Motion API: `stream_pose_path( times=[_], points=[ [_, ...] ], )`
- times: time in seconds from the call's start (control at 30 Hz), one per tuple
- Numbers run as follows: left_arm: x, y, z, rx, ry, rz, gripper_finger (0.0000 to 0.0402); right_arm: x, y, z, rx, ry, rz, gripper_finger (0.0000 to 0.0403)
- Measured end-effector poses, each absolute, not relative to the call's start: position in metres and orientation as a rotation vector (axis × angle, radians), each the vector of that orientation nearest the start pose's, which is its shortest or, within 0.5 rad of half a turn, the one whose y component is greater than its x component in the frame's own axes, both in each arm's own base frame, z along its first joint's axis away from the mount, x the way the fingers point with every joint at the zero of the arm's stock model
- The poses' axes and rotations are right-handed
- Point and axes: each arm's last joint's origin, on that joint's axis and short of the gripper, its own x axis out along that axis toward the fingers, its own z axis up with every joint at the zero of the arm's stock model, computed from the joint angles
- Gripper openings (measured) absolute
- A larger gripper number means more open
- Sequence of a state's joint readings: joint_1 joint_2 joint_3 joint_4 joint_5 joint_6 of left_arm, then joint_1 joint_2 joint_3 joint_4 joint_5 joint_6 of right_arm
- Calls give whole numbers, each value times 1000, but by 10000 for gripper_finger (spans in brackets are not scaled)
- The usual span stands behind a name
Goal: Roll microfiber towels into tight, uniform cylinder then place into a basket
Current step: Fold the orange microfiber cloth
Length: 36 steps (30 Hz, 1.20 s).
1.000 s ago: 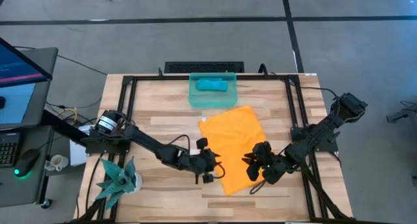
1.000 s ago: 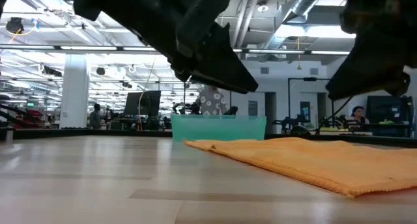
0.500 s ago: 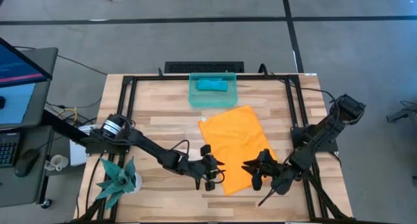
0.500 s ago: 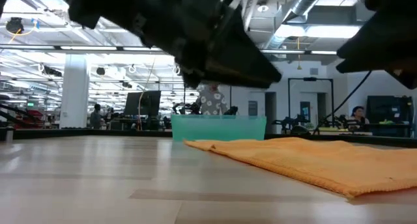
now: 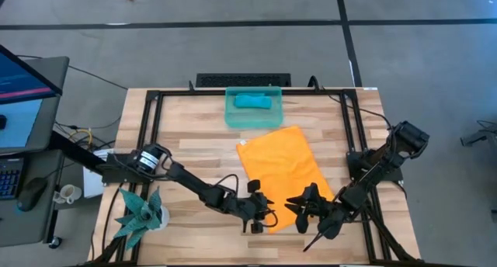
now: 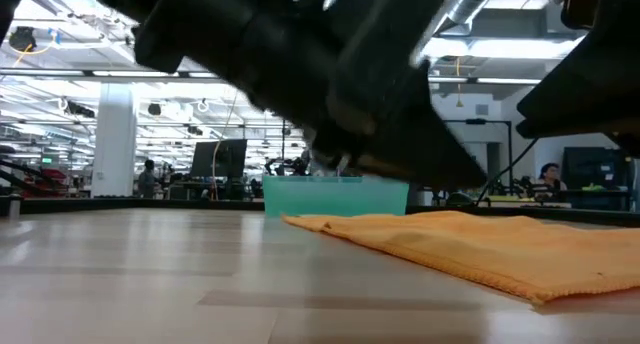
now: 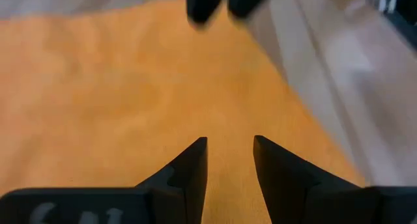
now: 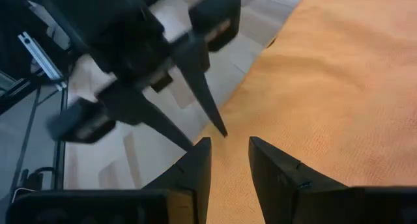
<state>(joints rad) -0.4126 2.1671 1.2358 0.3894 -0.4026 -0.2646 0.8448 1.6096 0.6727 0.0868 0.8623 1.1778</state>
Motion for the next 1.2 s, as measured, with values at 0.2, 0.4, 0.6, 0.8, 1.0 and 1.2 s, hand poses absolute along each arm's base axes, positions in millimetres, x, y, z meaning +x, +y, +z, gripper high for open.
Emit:
stream_pose_path(
  times=[0.2,0.4,0.6,0.8,1.0,1.2],
  points=[
    [410,-168,83,-76,563,81,116,203,196,140,514,457,-316,124],
    [402,-174,81,-46,640,92,116,203,196,140,514,461,-314,124],
    [380,-185,89,46,790,90,116,203,196,140,516,473,-308,124],
    [352,-196,109,174,912,107,116,203,196,140,519,471,-307,124],
    [314,-198,131,324,1035,198,116,204,196,141,532,463,-302,124],
    [298,-207,152,344,992,234,116,205,196,142,544,454,-301,124]
  ],
)
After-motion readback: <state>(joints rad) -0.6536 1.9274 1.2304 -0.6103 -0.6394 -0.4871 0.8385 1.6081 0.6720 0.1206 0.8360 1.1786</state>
